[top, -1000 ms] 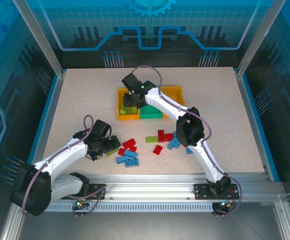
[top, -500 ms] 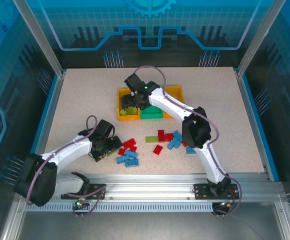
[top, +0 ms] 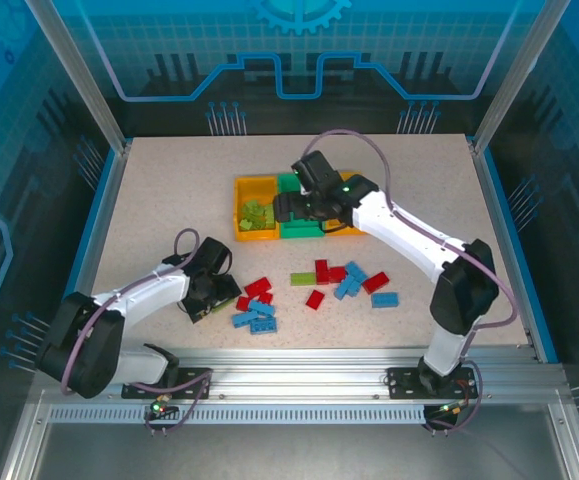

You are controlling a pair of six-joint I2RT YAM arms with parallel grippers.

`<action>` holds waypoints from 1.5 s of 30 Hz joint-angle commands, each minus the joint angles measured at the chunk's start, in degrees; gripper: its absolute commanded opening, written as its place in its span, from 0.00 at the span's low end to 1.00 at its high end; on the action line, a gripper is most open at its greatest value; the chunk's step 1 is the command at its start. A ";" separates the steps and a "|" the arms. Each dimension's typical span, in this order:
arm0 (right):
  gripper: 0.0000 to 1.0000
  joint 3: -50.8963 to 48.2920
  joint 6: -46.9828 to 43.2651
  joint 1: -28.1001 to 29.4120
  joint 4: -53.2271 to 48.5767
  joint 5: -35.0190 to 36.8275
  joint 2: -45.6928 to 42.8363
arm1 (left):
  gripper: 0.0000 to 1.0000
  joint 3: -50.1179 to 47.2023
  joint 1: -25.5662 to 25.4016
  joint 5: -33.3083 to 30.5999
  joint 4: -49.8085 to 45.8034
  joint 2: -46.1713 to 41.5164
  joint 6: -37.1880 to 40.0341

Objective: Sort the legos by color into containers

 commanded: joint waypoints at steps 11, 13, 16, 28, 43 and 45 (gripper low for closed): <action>0.92 -26.34 -2.63 -11.00 0.60 3.46 -19.98 | 0.68 2.16 -0.30 0.01 4.60 1.30 2.39; 0.90 -28.74 -3.18 -11.23 0.60 2.29 -20.70 | 0.67 4.20 -0.33 -1.32 2.96 -0.10 3.53; 0.88 -31.07 -1.99 -10.82 0.67 0.11 -20.69 | 0.67 9.10 -0.30 -3.28 0.24 -1.25 5.52; 0.90 -38.17 0.96 -10.06 0.45 2.71 -21.52 | 0.68 37.20 0.45 -5.22 -2.43 12.04 18.82; 0.79 -42.34 1.54 -12.04 0.06 4.06 -20.99 | 0.71 54.35 2.90 -2.79 -1.24 30.52 23.74; 0.76 -43.72 -0.35 -13.40 1.63 2.36 -21.57 | 0.71 54.55 2.90 -2.65 -0.68 31.06 23.68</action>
